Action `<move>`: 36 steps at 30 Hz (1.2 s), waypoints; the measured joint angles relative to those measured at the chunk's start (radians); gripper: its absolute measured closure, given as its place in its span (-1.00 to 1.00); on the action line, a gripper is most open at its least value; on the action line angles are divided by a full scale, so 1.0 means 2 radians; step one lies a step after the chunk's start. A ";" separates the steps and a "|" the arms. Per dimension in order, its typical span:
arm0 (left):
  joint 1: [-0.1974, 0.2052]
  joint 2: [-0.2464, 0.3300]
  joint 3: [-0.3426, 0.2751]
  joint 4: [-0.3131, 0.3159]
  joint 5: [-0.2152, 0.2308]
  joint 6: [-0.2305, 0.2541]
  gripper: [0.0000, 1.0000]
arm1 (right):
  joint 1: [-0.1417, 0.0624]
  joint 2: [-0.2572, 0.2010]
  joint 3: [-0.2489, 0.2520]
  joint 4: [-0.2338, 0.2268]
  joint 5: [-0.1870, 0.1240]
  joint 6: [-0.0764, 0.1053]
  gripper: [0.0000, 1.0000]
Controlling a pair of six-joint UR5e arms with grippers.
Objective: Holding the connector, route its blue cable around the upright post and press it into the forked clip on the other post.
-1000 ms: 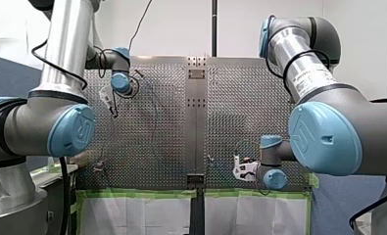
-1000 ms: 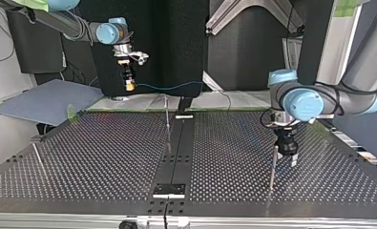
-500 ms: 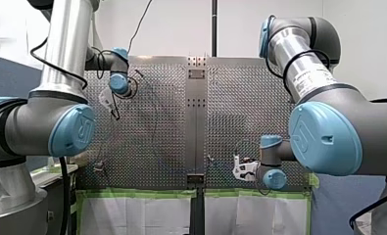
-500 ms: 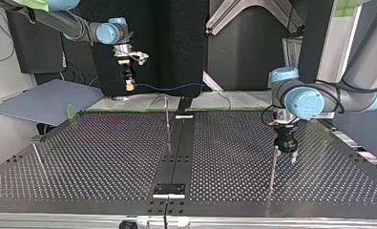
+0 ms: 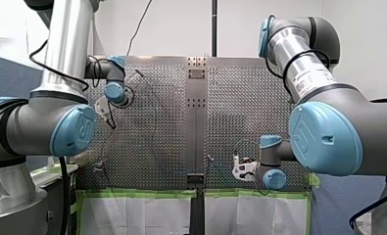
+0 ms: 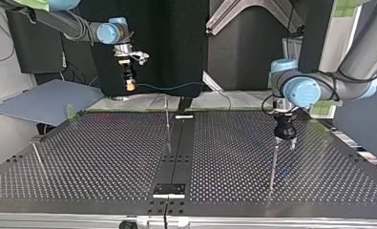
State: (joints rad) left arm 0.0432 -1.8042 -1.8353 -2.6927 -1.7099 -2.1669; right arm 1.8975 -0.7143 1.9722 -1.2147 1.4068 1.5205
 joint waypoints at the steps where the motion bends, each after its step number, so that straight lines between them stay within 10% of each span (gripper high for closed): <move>1: 0.001 0.000 -0.005 0.003 0.000 0.001 -0.98 | 0.000 0.000 0.000 0.000 0.000 0.000 1.00; 36: 0.019 -0.014 -0.100 0.070 -0.003 0.015 -0.98 | 0.002 0.000 0.000 0.004 0.000 -0.002 1.00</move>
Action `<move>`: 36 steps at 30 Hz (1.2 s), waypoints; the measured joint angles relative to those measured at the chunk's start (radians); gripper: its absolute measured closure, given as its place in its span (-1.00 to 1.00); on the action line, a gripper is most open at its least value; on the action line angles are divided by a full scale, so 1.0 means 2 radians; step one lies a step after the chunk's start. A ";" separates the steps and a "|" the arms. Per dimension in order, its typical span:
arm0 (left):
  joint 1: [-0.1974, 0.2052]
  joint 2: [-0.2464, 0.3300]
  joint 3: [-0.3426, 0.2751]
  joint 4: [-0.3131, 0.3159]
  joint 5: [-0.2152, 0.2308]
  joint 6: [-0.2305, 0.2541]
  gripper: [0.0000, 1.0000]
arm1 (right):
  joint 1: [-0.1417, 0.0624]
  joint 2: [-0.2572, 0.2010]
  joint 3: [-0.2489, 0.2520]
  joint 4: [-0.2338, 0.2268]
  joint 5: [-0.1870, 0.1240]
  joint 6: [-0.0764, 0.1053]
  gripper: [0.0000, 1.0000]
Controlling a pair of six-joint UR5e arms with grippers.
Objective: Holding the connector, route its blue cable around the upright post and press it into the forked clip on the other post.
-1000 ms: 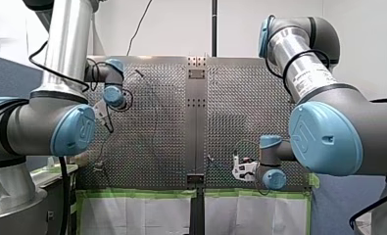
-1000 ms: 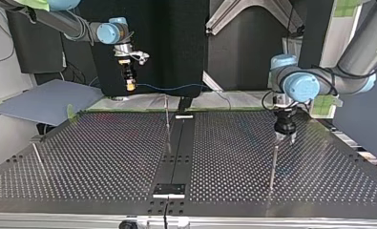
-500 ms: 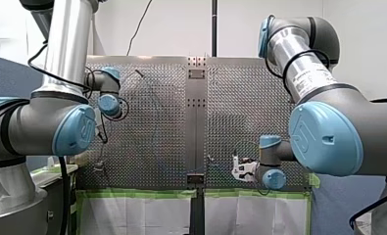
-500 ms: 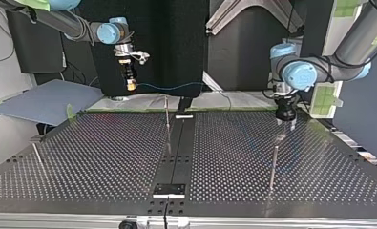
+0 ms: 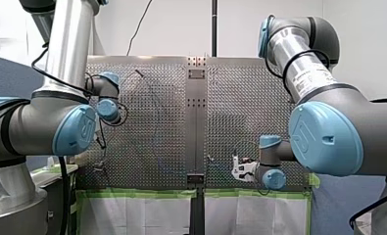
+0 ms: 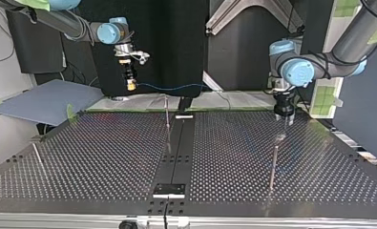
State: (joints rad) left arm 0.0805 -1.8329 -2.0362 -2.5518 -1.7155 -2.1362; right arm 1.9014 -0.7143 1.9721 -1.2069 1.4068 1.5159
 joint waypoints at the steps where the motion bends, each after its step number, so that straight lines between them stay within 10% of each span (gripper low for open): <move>1: 0.000 -0.003 0.000 0.000 0.000 0.000 -0.98 | 0.000 0.000 0.000 0.000 0.000 0.000 1.00; 15: 0.004 -0.034 -0.017 0.015 -0.006 -0.006 -0.98 | 0.000 0.000 0.000 0.001 0.000 -0.001 1.00; 36: 0.019 -0.034 -0.060 0.095 0.076 -0.088 -0.98 | 0.000 0.000 0.000 0.001 0.000 -0.001 1.00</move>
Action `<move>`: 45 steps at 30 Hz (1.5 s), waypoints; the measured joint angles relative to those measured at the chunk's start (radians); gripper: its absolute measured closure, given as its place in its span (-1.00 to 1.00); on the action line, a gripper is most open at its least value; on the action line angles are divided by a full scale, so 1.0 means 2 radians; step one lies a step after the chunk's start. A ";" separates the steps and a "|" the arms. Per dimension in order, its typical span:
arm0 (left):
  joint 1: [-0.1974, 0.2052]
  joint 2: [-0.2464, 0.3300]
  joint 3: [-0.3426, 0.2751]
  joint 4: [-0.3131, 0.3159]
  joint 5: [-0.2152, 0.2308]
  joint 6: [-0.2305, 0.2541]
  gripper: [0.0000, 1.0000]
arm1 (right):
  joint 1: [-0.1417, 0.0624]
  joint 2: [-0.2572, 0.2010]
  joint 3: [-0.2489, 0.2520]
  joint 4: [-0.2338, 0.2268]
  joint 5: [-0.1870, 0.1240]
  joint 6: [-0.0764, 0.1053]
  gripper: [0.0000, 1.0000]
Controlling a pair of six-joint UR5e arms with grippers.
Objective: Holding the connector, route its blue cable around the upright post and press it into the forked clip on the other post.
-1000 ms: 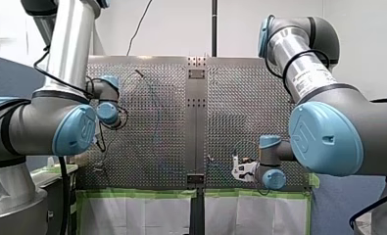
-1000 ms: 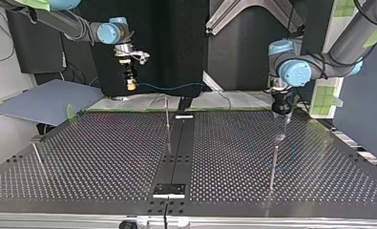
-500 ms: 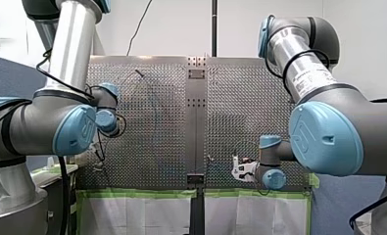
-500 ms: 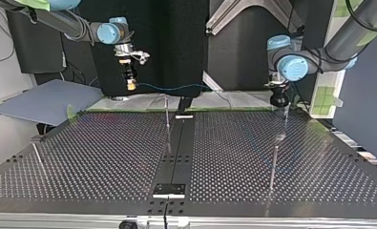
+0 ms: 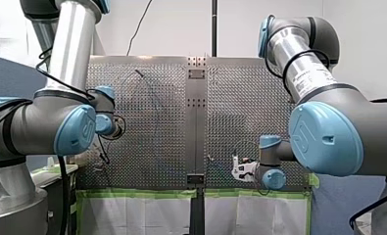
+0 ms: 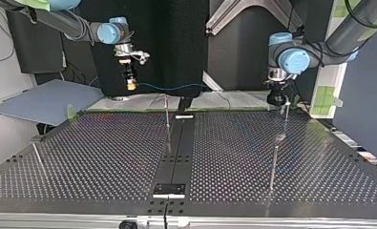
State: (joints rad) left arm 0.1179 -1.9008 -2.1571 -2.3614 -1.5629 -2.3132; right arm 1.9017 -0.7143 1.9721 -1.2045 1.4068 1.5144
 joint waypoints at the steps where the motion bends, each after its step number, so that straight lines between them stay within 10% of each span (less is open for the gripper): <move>1: 0.002 0.000 -0.002 0.005 0.005 -0.005 -0.98 | 0.000 0.000 0.000 0.000 0.000 0.000 1.00; 28: 0.013 0.046 -0.077 0.082 0.074 -0.116 -0.98 | 0.000 0.000 0.000 0.001 0.000 -0.002 1.00; 45: 0.023 0.112 -0.099 0.105 0.043 -0.181 -0.98 | 0.000 0.000 0.000 0.001 0.000 -0.002 1.00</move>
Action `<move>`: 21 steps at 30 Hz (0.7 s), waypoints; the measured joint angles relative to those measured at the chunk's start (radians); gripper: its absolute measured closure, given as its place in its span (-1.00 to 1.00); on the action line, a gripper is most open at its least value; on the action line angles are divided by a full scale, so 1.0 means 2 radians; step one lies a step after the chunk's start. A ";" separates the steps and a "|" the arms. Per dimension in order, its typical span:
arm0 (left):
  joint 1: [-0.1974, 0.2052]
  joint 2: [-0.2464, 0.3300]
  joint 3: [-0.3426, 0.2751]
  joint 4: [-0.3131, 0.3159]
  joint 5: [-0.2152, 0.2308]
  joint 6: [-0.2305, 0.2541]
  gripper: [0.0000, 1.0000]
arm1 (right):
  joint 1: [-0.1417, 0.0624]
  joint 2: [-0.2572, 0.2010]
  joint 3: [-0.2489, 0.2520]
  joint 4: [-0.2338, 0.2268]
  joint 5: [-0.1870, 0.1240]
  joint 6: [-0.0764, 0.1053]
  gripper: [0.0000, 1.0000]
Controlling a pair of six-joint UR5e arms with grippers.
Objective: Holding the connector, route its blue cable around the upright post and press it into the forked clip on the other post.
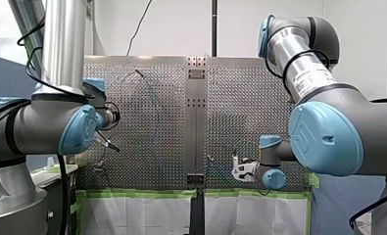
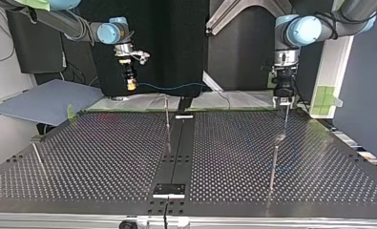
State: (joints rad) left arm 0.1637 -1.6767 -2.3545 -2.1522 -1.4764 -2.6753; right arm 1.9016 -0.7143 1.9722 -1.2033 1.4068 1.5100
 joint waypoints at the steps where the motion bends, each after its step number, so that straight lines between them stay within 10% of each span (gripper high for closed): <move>1: 0.002 0.006 0.002 -0.005 -0.005 0.003 -0.98 | 0.000 0.000 0.000 0.000 0.000 0.000 1.00; 21: 0.008 0.097 0.086 -0.096 -0.071 0.090 -0.98 | -0.018 0.000 -0.011 0.013 0.001 0.013 1.00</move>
State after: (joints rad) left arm 0.1799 -1.4836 -2.1835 -2.3443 -1.6182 -2.4946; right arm 1.8648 -0.7143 1.9498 -1.1781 1.4091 1.5360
